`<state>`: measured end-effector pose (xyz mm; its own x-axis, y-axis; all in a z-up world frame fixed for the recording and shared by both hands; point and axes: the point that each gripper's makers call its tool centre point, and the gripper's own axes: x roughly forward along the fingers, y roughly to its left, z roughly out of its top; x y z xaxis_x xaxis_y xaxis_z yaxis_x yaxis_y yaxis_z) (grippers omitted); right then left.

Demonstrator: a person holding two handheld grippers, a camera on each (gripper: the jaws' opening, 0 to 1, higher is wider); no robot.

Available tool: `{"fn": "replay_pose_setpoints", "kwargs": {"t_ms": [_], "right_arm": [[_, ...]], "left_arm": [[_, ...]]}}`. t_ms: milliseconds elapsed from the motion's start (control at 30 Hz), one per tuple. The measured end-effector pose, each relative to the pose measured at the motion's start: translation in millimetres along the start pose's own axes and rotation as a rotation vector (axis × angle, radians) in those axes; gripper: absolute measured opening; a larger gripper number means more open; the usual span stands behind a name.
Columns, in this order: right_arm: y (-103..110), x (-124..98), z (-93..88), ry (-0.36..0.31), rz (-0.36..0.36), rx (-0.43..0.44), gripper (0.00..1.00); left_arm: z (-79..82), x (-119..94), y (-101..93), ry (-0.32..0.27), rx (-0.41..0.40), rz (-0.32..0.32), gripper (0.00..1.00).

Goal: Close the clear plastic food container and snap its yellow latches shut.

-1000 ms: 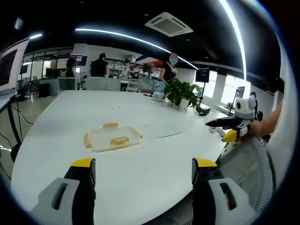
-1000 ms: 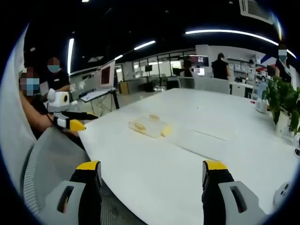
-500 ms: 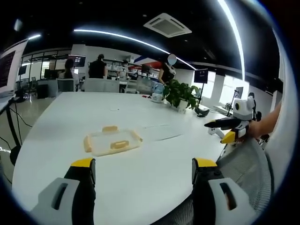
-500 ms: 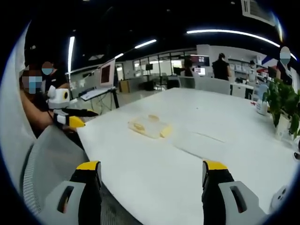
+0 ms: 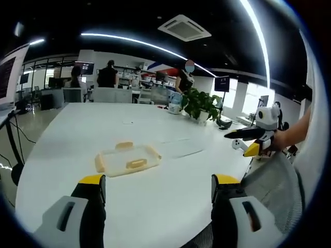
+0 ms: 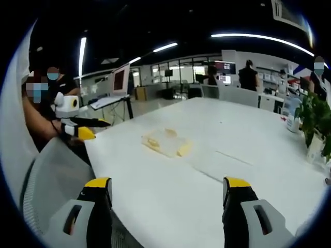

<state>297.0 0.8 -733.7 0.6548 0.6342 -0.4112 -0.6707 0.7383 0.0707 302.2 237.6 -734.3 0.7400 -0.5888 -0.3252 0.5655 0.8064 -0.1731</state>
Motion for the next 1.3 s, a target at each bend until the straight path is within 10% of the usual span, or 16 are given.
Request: {"fn": "replay_pose_setpoints", "kwargs": {"t_ms": [1300], "right_arm": [[-5.6,50.4,18.0,0.040,0.060,-0.060,0.87]], "left_arm": [[9.1,27.4,29.1,0.033,0.051,-0.031,0.84]]}}
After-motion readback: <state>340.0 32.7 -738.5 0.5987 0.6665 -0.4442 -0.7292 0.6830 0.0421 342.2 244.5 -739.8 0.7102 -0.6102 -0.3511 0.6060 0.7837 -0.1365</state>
